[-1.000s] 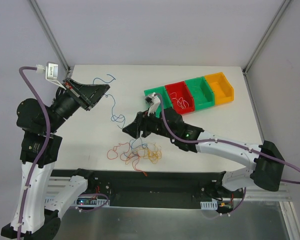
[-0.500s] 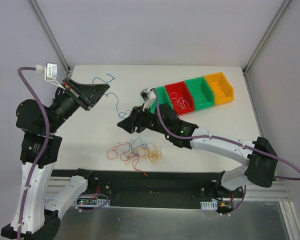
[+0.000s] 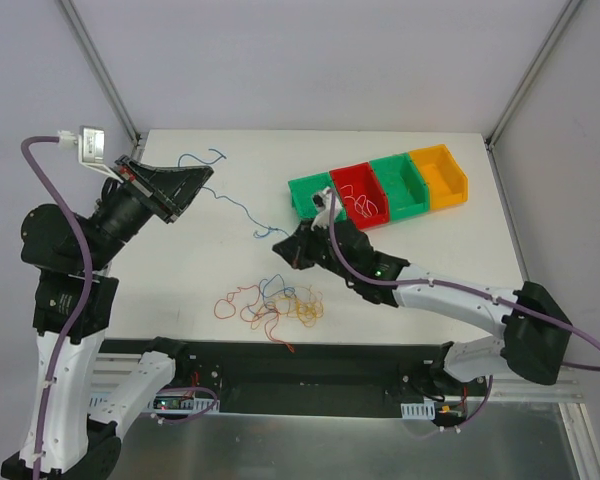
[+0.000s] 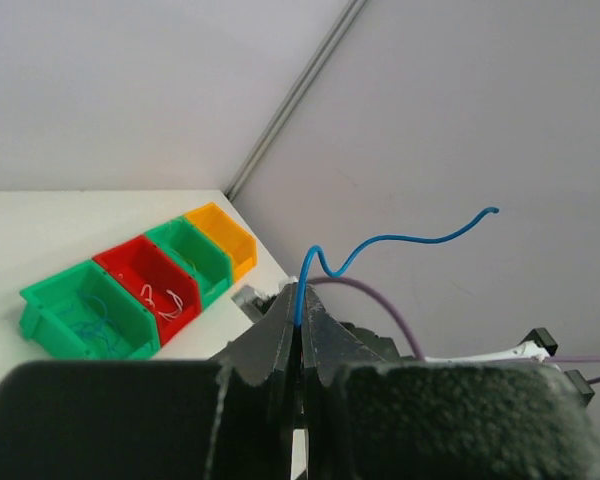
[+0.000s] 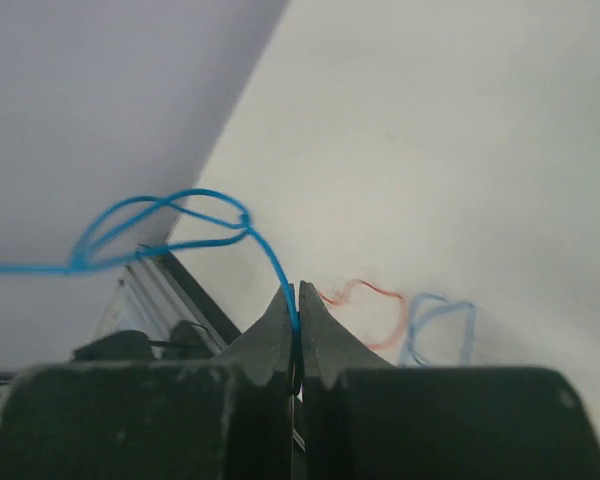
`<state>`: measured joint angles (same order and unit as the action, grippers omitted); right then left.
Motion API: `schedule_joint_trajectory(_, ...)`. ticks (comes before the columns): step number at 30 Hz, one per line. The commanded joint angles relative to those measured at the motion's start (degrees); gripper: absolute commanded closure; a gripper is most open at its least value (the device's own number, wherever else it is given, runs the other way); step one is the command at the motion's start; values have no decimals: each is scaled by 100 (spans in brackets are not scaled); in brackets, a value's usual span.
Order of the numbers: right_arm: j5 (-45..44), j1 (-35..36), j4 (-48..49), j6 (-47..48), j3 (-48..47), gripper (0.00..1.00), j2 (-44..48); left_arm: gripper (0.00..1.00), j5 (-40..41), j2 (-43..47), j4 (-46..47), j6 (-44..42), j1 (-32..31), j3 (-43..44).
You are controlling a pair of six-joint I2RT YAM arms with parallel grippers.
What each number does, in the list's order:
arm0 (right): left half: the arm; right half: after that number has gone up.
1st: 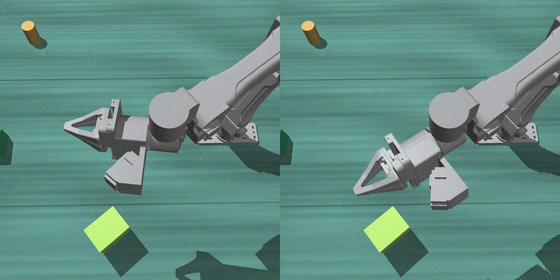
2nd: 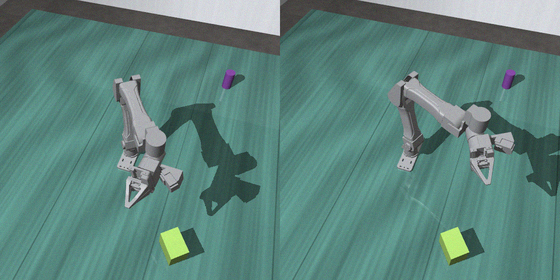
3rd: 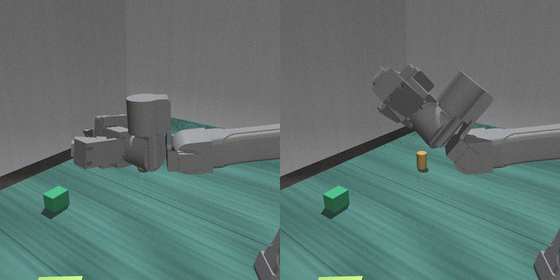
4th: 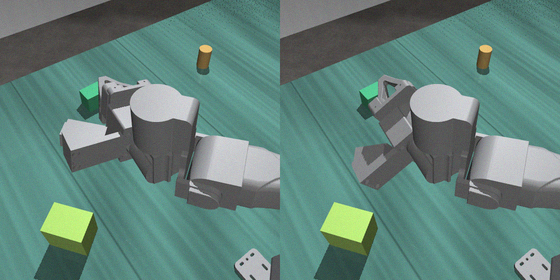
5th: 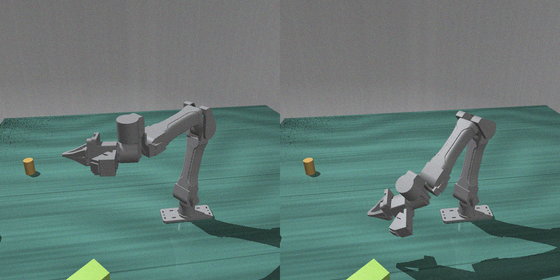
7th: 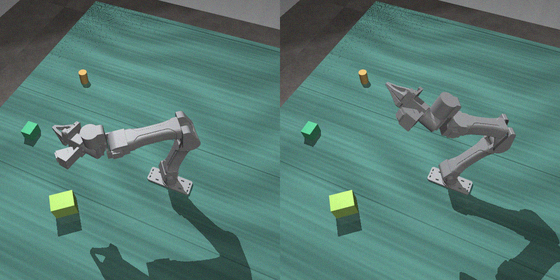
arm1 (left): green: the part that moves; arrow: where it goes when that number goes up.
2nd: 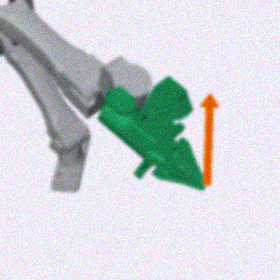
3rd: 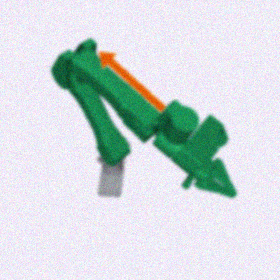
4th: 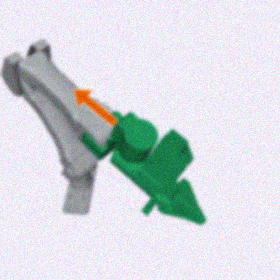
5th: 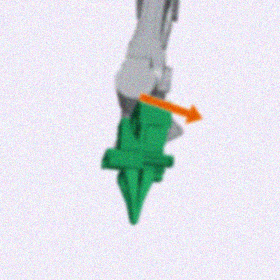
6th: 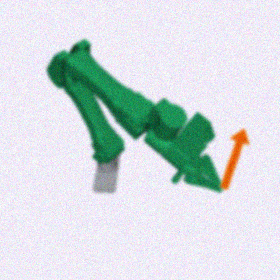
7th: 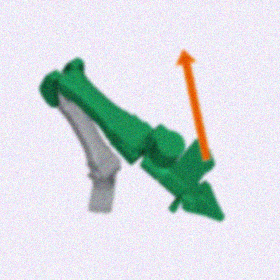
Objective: Untangle the cables
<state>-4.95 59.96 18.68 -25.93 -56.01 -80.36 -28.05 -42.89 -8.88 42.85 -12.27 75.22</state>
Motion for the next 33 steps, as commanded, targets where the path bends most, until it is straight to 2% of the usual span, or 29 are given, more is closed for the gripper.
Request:
schedule_joint_trajectory(1,-261,-458,-346,-140,1212,100,897,100,388,88,-51,-654,23,616)
schedule_joint_trajectory(4,-226,-941,-864,-166,2099,99,1608,100,590,115,-87,-866,23,792)
schedule_joint_trajectory(9,-138,-1654,-2059,-35,2770,100,2856,100,565,45,-44,-788,23,705)
schedule_joint_trajectory(12,-225,-1743,-2657,97,2780,100,3376,100,232,-113,377,-341,14,267)
schedule_joint_trajectory(15,-497,-1751,-3412,281,2613,100,3842,100,-524,-517,1142,283,-64,-278)
schedule_joint_trajectory(17,-743,-1743,-3860,352,2473,99,4158,100,-316,-894,1406,234,-659,-560)
schedule_joint_trajectory(20,-946,-1760,-4520,387,2218,100,4493,100,273,-1579,1460,-294,-1767,-693)
schedule_joint_trajectory(25,-1209,-1751,-5356,256,1857,100,4888,100,450,-3204,1846,-742,-2998,-544)
schedule_joint_trajectory(29,-1482,-1751,-5787,71,1804,100,5170,100,388,-4444,1846,-1356,-3728,-140)
schedule_joint_trajectory(33,-1719,-1760,-6147,-131,1769,100,5337,100,616,-5298,1925,-1797,-4081,-69)
